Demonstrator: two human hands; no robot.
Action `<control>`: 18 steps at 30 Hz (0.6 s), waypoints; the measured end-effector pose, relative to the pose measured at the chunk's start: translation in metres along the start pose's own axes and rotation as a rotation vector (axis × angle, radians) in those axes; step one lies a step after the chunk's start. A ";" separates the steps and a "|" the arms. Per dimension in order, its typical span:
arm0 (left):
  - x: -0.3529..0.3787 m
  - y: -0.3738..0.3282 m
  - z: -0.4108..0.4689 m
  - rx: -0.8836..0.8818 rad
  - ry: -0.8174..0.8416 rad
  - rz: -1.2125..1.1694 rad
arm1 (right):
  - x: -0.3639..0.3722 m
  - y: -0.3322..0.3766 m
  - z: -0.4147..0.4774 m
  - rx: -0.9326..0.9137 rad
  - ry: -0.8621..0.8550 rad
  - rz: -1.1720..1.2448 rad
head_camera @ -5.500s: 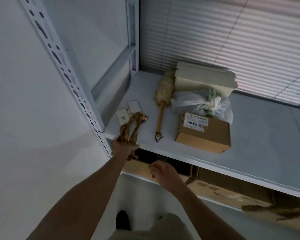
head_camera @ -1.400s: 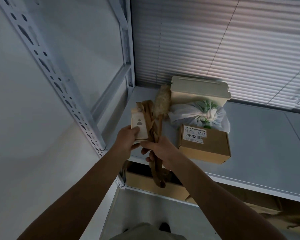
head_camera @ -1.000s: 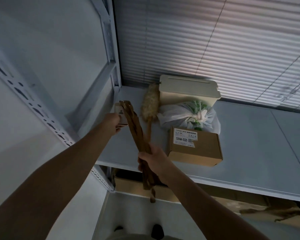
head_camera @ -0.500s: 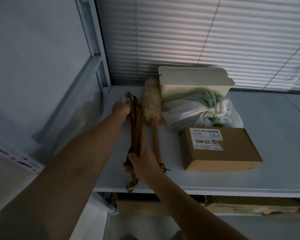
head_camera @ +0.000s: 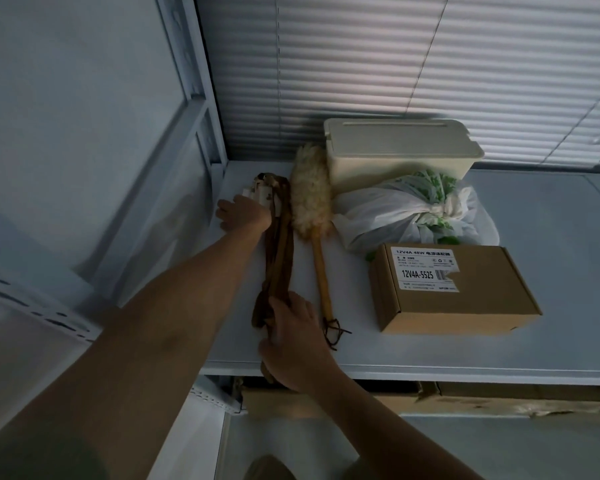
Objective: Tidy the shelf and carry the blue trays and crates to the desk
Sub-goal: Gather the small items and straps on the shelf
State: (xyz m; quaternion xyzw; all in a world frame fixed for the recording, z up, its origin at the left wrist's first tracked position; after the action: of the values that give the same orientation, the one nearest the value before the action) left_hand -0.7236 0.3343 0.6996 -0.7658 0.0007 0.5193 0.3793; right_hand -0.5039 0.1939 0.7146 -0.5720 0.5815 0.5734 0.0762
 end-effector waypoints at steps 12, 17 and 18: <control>-0.007 0.013 -0.012 0.269 -0.051 0.011 | 0.004 -0.017 -0.020 -0.139 -0.081 -0.104; 0.000 0.025 -0.007 0.473 -0.012 0.242 | 0.001 -0.026 -0.017 -0.164 -0.049 -0.233; 0.004 0.025 -0.003 0.481 -0.026 0.255 | 0.003 -0.026 -0.013 -0.160 -0.045 -0.248</control>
State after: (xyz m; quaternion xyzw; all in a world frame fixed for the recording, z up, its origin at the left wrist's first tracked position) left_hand -0.7298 0.3164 0.6827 -0.6407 0.2155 0.5577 0.4817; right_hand -0.4782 0.1906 0.7017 -0.6307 0.4569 0.6169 0.1138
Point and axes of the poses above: each hand's wrist, its own z-axis towards the middle knuckle, its own x-axis out of the palm, y = z × x, the point moved 1 cm from there along z, towards the middle knuckle, and after that the axes turned 12 degrees about x, right-handed, at the moved point
